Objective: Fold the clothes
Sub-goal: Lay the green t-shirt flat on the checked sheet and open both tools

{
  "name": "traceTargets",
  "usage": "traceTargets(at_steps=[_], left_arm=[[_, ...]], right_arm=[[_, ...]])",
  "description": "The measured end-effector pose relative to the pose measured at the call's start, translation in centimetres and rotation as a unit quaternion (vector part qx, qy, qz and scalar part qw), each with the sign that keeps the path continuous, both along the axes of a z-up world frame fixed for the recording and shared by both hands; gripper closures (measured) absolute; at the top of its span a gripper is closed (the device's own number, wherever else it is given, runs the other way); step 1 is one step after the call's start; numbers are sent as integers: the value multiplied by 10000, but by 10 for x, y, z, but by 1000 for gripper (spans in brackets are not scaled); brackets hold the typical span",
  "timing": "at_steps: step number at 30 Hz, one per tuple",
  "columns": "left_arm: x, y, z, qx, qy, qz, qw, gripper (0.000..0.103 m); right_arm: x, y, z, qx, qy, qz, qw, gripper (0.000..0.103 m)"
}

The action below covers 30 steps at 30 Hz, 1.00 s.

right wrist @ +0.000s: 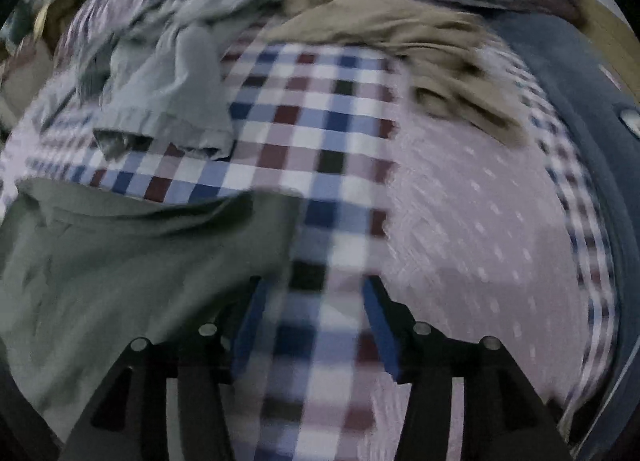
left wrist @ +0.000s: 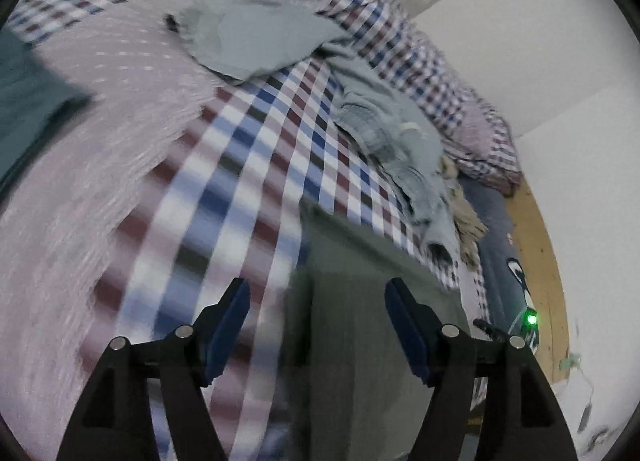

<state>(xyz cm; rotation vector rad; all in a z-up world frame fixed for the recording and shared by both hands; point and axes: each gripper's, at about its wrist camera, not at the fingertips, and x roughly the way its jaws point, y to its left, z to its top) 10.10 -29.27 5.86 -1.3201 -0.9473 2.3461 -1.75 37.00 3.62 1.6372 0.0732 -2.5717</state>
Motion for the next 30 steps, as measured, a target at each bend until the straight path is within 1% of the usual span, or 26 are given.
traceTargets(at_steps=[3, 5, 6, 7, 9, 14, 17, 18, 21, 22, 25, 27, 29, 30], left_arm=[[49, 1, -10, 8, 52, -132, 9999, 29], [82, 1, -16, 13, 87, -220, 9997, 31], [87, 2, -17, -74, 68, -258, 9996, 37], [89, 4, -17, -181, 41, -294, 9994, 52], [91, 8, -19, -335, -11, -392, 9987, 63], [88, 29, -26, -671, -131, -735, 9950, 64], [87, 43, -30, -902, -202, -941, 9913, 64], [87, 48, -32, -979, -226, -1009, 9898, 65], [86, 63, -36, -1209, -297, -1214, 9848, 84], [86, 67, -38, -1286, -321, -1282, 9829, 87], [85, 82, -42, -1514, -392, -1485, 9765, 90], [87, 82, -45, -1585, -466, -1516, 9745, 90], [89, 82, -48, -1648, -542, -1536, 9728, 93], [90, 81, -49, -1679, -580, -1546, 9719, 96]], right_arm=[[47, 4, 15, -313, 325, -301, 9985, 48], [80, 2, 23, -635, 513, -293, 9962, 48], [95, -1, 27, -787, 595, -246, 9948, 48], [112, -5, 30, -907, 678, -197, 9934, 48], [145, -12, 33, -1122, 762, -141, 9907, 48], [200, -23, 31, -1536, 834, -323, 9841, 48], [219, -22, 27, -1577, 763, -464, 9834, 48], [224, -21, 25, -1572, 733, -512, 9835, 48], [236, -19, 26, -1548, 740, -576, 9835, 48], [239, -19, 27, -1530, 754, -585, 9836, 48], [248, -20, 29, -1507, 804, -599, 9835, 48], [253, -22, 30, -1500, 827, -577, 9835, 48], [257, -25, 30, -1468, 814, -531, 9844, 48], [258, -27, 29, -1450, 805, -496, 9849, 48]])
